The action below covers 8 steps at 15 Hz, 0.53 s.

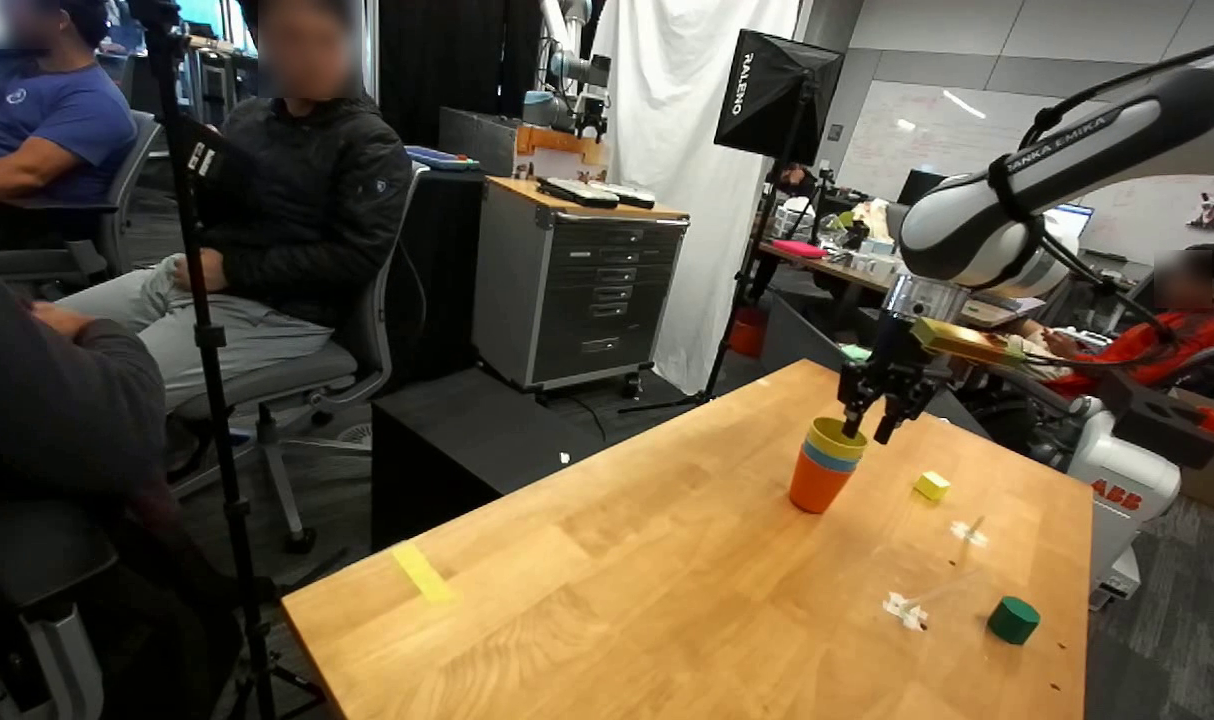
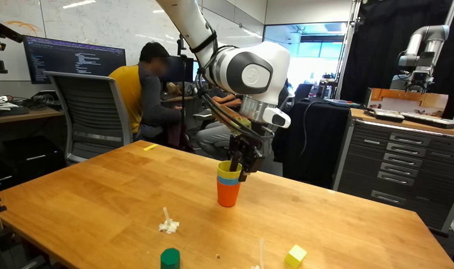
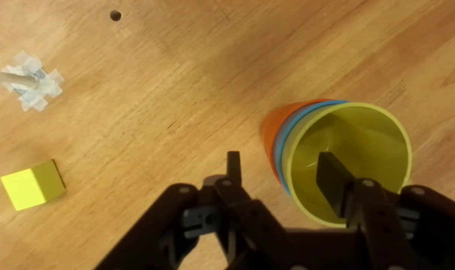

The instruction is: Stack the cups into the orange cup

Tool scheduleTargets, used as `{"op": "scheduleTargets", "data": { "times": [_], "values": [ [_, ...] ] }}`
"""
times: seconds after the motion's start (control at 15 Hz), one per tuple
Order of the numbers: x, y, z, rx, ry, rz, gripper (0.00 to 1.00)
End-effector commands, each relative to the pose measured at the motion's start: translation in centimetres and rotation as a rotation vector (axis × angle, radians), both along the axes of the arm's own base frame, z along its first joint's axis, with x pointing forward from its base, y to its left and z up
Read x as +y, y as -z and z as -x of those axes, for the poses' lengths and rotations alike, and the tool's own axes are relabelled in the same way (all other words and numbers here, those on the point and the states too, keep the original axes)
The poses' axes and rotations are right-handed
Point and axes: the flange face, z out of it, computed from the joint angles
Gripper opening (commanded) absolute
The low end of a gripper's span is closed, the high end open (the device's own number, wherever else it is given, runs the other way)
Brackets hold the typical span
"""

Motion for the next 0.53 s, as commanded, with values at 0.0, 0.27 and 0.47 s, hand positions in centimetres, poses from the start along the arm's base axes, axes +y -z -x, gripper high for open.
{"op": "scheduleTargets", "data": {
  "times": [0.0, 0.27, 0.47],
  "values": [
    [0.0, -2.2, -0.5, -0.02, -0.018, 0.008, 0.87],
    [0.8, -5.5, 0.5, -0.078, -0.082, 0.025, 1.0],
    [1.8, -8.0, 2.3, -0.098, -0.227, 0.048, 1.0]
  ]
}}
